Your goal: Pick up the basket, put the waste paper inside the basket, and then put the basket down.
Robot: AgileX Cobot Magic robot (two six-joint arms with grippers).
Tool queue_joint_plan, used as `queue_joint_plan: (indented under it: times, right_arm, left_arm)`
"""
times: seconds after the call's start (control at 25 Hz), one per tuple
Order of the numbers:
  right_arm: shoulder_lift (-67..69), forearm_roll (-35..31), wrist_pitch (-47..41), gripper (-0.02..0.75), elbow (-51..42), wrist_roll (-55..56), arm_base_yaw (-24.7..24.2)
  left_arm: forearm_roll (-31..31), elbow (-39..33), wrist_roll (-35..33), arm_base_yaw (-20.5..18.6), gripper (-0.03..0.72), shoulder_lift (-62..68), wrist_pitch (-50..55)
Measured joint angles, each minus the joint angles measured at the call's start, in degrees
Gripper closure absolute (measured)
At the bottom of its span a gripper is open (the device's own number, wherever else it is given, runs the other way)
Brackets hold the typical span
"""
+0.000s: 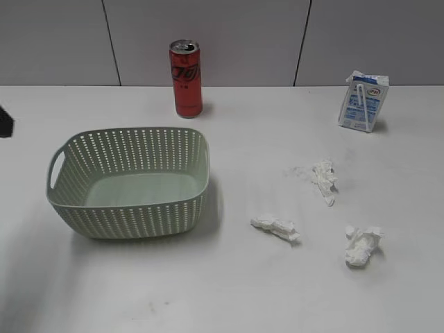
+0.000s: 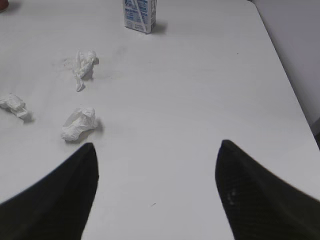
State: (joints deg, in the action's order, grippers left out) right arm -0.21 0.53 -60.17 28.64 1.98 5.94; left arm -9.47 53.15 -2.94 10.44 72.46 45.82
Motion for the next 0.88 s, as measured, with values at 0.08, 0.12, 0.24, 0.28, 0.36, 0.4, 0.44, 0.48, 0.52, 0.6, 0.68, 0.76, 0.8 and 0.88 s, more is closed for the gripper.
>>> queue_joint_plan:
  times: [0.08, 0.12, 0.24, 0.28, 0.36, 0.4, 0.44, 0.48, 0.52, 0.6, 0.68, 0.76, 0.8, 0.88]
  right_arm:
    - [0.0, 0.0, 0.0, 0.186, 0.0, 0.0, 0.0]
    - [0.0, 0.0, 0.0, 0.186, 0.0, 0.0, 0.0]
    - [0.0, 0.0, 0.0, 0.186, 0.0, 0.0, 0.0]
    - [0.0, 0.0, 0.0, 0.186, 0.0, 0.0, 0.0]
    - [0.0, 0.0, 0.0, 0.186, 0.0, 0.0, 0.0]
    - [0.0, 0.0, 0.0, 0.186, 0.0, 0.0, 0.0]
    - [0.0, 0.0, 0.0, 0.186, 0.0, 0.0, 0.0]
    - [0.0, 0.0, 0.0, 0.186, 0.0, 0.0, 0.0]
    - [0.0, 0.0, 0.0, 0.186, 0.0, 0.0, 0.0]
    - [0.0, 0.0, 0.0, 0.186, 0.0, 0.0, 0.0]
    - [0.0, 0.0, 0.0, 0.186, 0.0, 0.0, 0.0]
    - [0.0, 0.0, 0.0, 0.186, 0.0, 0.0, 0.0]
    - [0.0, 0.0, 0.0, 0.186, 0.0, 0.0, 0.0]
    - [0.0, 0.0, 0.0, 0.186, 0.0, 0.0, 0.0]
  left_arm:
    - [1.3, 3.3, 2.3, 2.4, 0.101, 6.4, 0.5]
    - [2.4, 5.0, 3.7, 3.2, 0.101, 9.7, 0.9]
    - [5.2, 9.3, 7.1, 5.1, 0.101, 18.3, 1.6]
    - [5.5, 10.4, 7.7, 5.3, 0.101, 21.0, 2.0]
    - [5.7, 12.1, 8.3, 5.4, 0.101, 25.9, 2.9]
    - [5.8, 12.8, 8.3, 5.4, 0.102, 27.7, 3.5]
    - [5.8, 13.3, 8.4, 5.4, 0.104, 29.7, 3.8]
    - [5.9, 13.6, 8.4, 5.4, 0.112, 31.3, 4.0]
    - [5.9, 13.7, 8.4, 5.4, 0.128, 32.5, 4.1]
    - [5.9, 13.7, 8.5, 5.4, 0.183, 34.6, 4.1]
    - [5.9, 13.7, 8.5, 5.4, 0.283, 35.7, 4.1]
    - [5.9, 13.7, 8.5, 5.4, 0.406, 36.2, 4.1]
    - [5.7, 13.7, 8.5, 5.4, 0.479, 36.2, 4.1]
    - [5.7, 13.8, 8.5, 5.5, 0.609, 36.2, 4.1]
